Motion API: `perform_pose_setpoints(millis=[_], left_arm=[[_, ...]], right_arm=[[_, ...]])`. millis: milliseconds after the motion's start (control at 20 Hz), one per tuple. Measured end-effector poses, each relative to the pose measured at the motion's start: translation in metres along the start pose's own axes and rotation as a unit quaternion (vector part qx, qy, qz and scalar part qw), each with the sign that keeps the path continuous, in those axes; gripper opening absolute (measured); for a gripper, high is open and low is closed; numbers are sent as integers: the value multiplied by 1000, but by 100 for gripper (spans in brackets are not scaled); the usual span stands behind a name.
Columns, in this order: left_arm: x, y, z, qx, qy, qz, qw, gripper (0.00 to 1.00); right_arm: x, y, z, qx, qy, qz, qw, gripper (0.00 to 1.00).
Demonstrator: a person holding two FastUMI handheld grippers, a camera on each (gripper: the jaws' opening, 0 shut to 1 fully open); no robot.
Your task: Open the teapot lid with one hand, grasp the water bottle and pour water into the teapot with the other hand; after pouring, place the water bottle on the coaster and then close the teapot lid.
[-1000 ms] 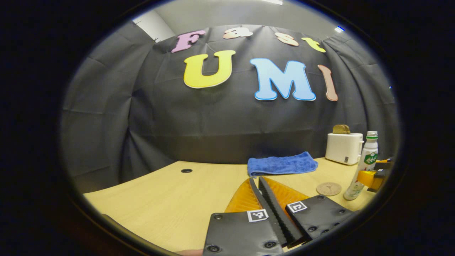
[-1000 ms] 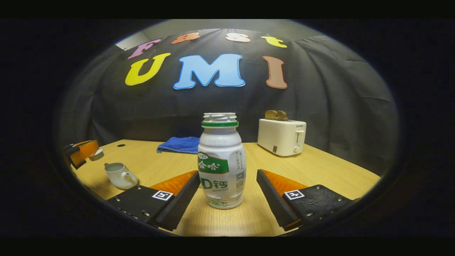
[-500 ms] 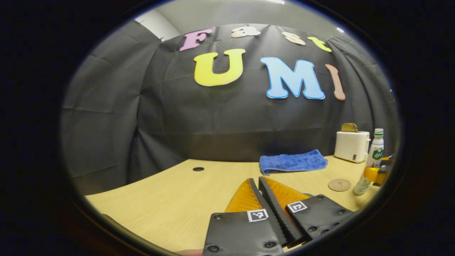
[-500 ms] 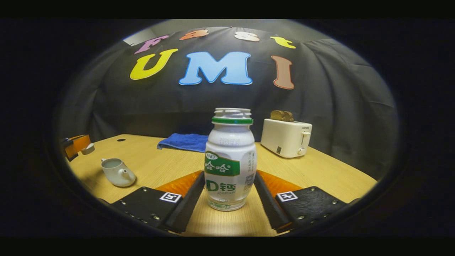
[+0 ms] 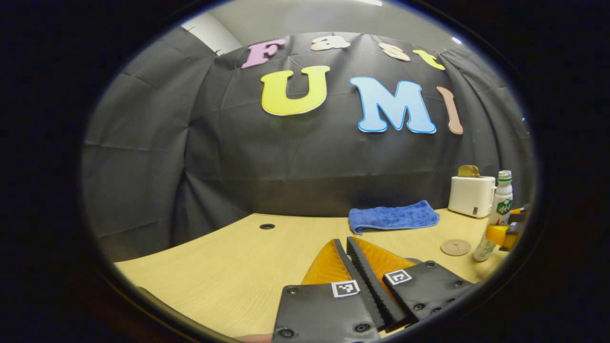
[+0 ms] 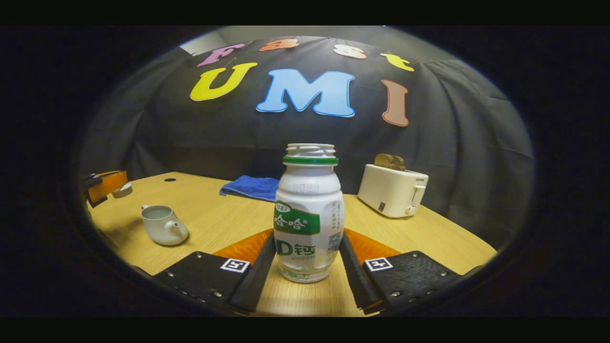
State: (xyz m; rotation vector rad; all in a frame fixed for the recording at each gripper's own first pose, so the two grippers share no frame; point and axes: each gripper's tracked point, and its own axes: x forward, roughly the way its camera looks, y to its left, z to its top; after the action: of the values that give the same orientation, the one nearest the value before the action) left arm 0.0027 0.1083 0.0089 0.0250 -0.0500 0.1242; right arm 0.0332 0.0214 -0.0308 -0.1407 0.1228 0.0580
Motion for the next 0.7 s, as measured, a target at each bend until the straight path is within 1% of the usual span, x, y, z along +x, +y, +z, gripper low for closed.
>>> perform_pose_setpoints(millis=[100, 200, 300, 350, 400, 500, 700], left_arm=[[0, 3, 0, 1, 0, 1, 1000, 7], [1, 5, 0, 1, -1, 1, 1000, 7], [0, 8, 1, 0, -2, 2, 1000, 7], [0, 10, 1, -1, -1, 3, 1000, 7], [1, 13, 0, -1, -2, 4, 1000, 7], [0, 18, -1, -1, -2, 7, 1000, 7], [0, 34, -2, -3, 0, 16, 1000, 7]], right_arm=[[0, 1, 4, -20, -4, -5, 1000, 73], [0, 2, 11, -55, -9, -12, 998, 73], [0, 6, 20, -88, -20, -11, 996, 73], [3, 9, 24, -101, -23, -10, 995, 69], [4, 10, 27, -115, -27, -9, 993, 69], [8, 17, 31, -148, -31, -8, 989, 69], [13, 29, 40, -223, -43, -9, 974, 69]])
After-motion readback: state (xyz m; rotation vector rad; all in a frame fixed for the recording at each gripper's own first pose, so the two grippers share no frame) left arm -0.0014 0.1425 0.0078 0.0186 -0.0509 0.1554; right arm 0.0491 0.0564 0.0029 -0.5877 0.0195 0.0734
